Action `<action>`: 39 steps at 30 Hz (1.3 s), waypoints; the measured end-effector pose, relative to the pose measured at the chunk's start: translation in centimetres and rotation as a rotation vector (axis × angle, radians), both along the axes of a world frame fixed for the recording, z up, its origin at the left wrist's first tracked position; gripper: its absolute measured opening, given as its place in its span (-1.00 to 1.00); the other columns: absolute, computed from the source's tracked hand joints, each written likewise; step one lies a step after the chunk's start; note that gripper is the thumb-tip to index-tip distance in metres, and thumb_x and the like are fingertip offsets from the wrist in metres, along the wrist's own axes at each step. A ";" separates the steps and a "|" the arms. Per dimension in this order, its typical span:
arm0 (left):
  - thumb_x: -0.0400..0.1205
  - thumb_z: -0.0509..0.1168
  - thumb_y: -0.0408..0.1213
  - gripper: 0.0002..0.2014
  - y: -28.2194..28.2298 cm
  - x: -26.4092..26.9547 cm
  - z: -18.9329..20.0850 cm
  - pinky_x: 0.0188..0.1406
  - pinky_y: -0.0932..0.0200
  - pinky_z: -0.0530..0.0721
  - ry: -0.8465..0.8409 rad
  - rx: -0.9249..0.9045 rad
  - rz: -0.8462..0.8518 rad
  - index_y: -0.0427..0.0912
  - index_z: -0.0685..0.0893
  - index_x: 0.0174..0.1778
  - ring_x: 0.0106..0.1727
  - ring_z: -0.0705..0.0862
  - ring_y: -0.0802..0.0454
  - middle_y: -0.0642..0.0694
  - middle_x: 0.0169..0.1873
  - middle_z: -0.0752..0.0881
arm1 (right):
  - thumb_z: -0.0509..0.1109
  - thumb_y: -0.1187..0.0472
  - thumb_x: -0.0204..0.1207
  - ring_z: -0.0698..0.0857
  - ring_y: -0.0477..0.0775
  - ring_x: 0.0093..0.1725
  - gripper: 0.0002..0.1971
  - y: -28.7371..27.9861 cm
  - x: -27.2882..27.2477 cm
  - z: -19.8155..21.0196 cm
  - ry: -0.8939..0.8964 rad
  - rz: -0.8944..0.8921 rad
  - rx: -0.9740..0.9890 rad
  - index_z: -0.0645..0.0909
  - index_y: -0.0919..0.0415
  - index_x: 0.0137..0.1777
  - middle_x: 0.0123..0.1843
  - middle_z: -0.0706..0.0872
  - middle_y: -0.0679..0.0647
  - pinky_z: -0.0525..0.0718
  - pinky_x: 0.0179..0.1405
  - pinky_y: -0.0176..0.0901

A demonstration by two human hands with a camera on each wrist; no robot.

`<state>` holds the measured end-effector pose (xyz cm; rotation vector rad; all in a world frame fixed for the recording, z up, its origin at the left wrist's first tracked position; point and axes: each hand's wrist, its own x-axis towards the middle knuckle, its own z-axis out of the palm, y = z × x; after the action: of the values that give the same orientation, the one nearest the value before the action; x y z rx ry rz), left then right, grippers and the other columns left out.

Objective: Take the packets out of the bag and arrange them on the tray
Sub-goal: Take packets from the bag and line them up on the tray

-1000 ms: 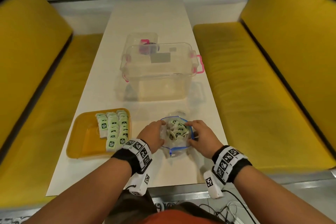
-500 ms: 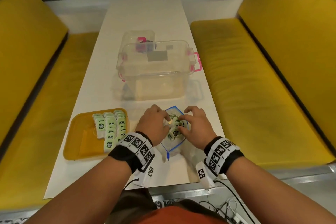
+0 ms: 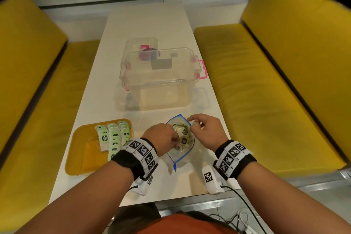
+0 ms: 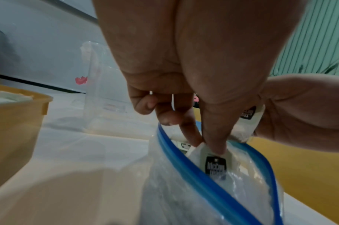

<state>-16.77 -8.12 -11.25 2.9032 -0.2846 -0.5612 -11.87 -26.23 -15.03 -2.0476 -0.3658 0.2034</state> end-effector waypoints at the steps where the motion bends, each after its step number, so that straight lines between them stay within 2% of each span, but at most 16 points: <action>1: 0.63 0.28 -0.03 -0.80 0.1 0.1 0.2 -0.02 0.06 0.62 -0.017 -0.016 0.009 0.15 0.79 0.06 0.04 0.65 -0.02 0.03 -0.01 0.70 | 0.35 0.24 0.36 0.70 -0.32 -0.14 -0.83 0.1 0.0 0.2 0.034 -0.014 0.047 0.49 0.28 -0.39 -0.17 0.78 -0.28 0.55 -0.17 -0.48; 3: 0.65 0.26 -0.02 -0.80 0.2 0.2 0.7 -0.03 0.05 0.62 -0.061 -0.044 0.039 0.15 0.79 0.06 0.01 0.66 -0.01 0.05 -0.04 0.72 | 0.36 0.31 0.37 0.74 -0.30 -0.19 -0.74 0.3 0.1 0.4 0.088 -0.035 0.131 0.36 0.20 -0.45 -0.17 0.84 0.00 0.58 -0.25 -0.42; 6: 0.66 0.26 -0.02 -0.81 0.6 0.4 1.0 -0.03 0.05 0.63 -0.094 -0.081 0.077 0.13 0.77 0.06 0.00 0.68 0.00 0.06 -0.05 0.76 | 0.32 0.09 0.27 0.81 0.03 -0.21 -0.74 0.8 0.1 0.8 0.076 -0.064 0.151 0.31 0.17 -0.46 -0.32 0.73 0.32 0.70 -0.34 -0.01; 8: 0.64 0.29 -0.04 -0.83 0.8 0.5 1.1 -0.02 0.07 0.63 -0.101 -0.109 0.103 0.10 0.77 0.02 -0.01 0.68 0.02 0.06 -0.06 0.77 | 0.32 0.16 0.31 0.73 0.33 -0.23 -0.76 1.0 0.2 0.6 0.041 -0.079 0.102 0.35 0.23 -0.44 -0.36 0.65 0.39 0.67 -0.30 0.15; 11: 0.62 0.30 -0.05 -0.86 1.1 0.8 1.4 -0.05 0.07 0.61 -0.113 -0.083 0.141 0.08 0.77 -0.06 -0.04 0.67 0.01 0.04 -0.13 0.77 | 0.30 0.22 0.34 0.67 0.43 -0.25 -0.79 1.2 0.0 0.7 0.048 -0.069 0.088 0.35 0.25 -0.41 -0.45 0.54 0.29 0.63 -0.35 0.17; 13: 0.62 0.31 -0.08 -0.86 1.4 0.9 1.6 -0.04 0.08 0.60 -0.113 -0.092 0.155 0.06 0.77 -0.05 -0.03 0.67 0.00 0.03 -0.14 0.78 | 0.29 0.25 0.37 0.56 0.32 -0.40 -0.77 1.4 -0.1 0.9 0.048 -0.054 0.097 0.31 0.17 -0.43 -0.47 0.45 0.15 0.52 -0.43 0.10; 14: 0.63 0.30 -0.10 -0.85 1.4 0.9 1.7 -0.01 0.09 0.59 -0.113 -0.108 0.158 0.04 0.77 0.00 -0.01 0.67 0.00 0.04 -0.12 0.79 | 0.30 0.29 0.41 0.46 0.16 -0.46 -0.75 1.4 -0.2 0.9 0.044 -0.044 0.100 0.30 0.14 -0.42 -0.47 0.41 0.09 0.43 -0.44 0.01; 15: 0.64 0.29 -0.13 -0.83 1.5 0.9 1.8 0.01 0.10 0.59 -0.117 -0.125 0.157 0.03 0.75 0.08 0.02 0.68 0.01 0.05 -0.09 0.80 | 0.30 0.34 0.44 0.37 0.04 -0.46 -0.72 1.5 -0.2 1.0 0.046 -0.036 0.099 0.30 0.12 -0.40 -0.47 0.38 0.04 0.37 -0.43 -0.06; 17: 0.67 0.25 -0.19 -0.77 1.7 0.9 2.0 0.04 0.16 0.56 -0.127 -0.148 0.133 0.01 0.71 0.20 0.08 0.67 0.03 0.06 -0.02 0.80 | 0.31 0.37 0.45 0.31 -0.03 -0.43 -0.74 1.6 -0.4 1.0 0.064 -0.010 0.111 0.31 0.12 -0.35 -0.44 0.36 0.00 0.35 -0.41 -0.12; 20: 0.71 0.21 -0.20 -0.77 2.0 1.0 2.4 0.04 0.18 0.44 -0.126 -0.141 0.081 0.00 0.71 0.21 0.15 0.61 0.00 0.02 0.05 0.73 | 0.33 0.28 0.37 0.39 -0.03 -0.40 -0.89 1.5 -0.5 1.0 0.091 0.067 0.130 0.43 0.14 -0.21 -0.38 0.47 0.00 0.45 -0.37 -0.18; 24: 0.70 0.23 -0.17 -0.84 2.0 0.8 3.4 0.05 0.13 0.49 -0.200 -0.239 0.109 0.00 0.73 0.07 0.04 0.59 0.01 0.00 -0.02 0.65 | 0.55 0.30 0.36 0.48 -0.13 -0.39 -0.73 1.6 -0.6 1.2 0.120 0.169 0.080 0.61 0.09 0.02 -0.28 0.59 -0.07 0.52 -0.31 -0.29; 27: 0.69 0.26 -0.17 -0.88 2.0 0.7 4.4 -0.03 0.14 0.53 -0.287 -0.334 0.135 0.00 0.72 0.00 -0.10 0.59 0.07 0.09 -0.12 0.66 | 0.62 0.14 0.38 0.65 -0.10 -0.14 -0.81 2.2 -0.5 1.3 0.052 0.165 0.037 0.73 0.02 -0.03 -0.08 0.67 -0.02 0.56 -0.11 -0.29; 29: 0.68 0.26 -0.19 -0.89 2.1 0.7 5.0 -0.07 0.18 0.52 -0.325 -0.359 0.137 0.00 0.71 -0.03 -0.15 0.56 0.12 0.14 -0.17 0.64 | 0.59 0.10 0.43 0.68 -0.01 -0.06 -0.91 2.7 -0.4 1.5 0.027 0.154 0.044 0.78 0.06 -0.13 -0.08 0.68 0.03 0.61 -0.03 -0.18; 32: 0.68 0.27 -0.19 -0.90 2.5 0.8 5.8 -0.08 0.21 0.48 -0.345 -0.359 0.156 0.01 0.70 -0.01 -0.15 0.54 0.14 0.14 -0.15 0.64 | 0.58 0.11 0.45 0.70 -0.02 -0.08 -0.89 3.4 -0.1 1.9 0.011 0.139 0.067 0.79 0.13 -0.14 -0.11 0.74 0.01 0.64 -0.02 -0.13; 35: 0.67 0.29 -0.11 -0.87 3.0 0.6 6.6 -0.09 0.18 0.49 -0.338 -0.320 0.156 0.03 0.71 0.05 -0.18 0.53 0.13 0.10 -0.10 0.69 | 0.57 0.20 0.46 0.72 -0.17 -0.11 -0.95 4.3 -0.1 2.8 0.053 0.165 0.130 0.80 0.12 -0.10 -0.12 0.79 -0.05 0.58 -0.03 -0.33; 39: 0.68 0.26 -0.08 -0.83 4.2 0.4 7.6 -0.11 0.11 0.50 -0.345 -0.190 0.130 0.02 0.73 0.07 -0.16 0.52 0.09 0.05 -0.10 0.71 | 0.56 0.19 0.49 0.60 -0.31 -0.33 -0.95 5.6 -0.3 3.8 0.096 0.200 0.164 0.78 0.15 -0.12 -0.30 0.72 -0.15 0.48 -0.25 -0.51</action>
<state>-16.40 -3.90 -3.62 2.7922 -0.1782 -0.0079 -12.18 -20.59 -11.25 -1.8321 -0.5102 0.3801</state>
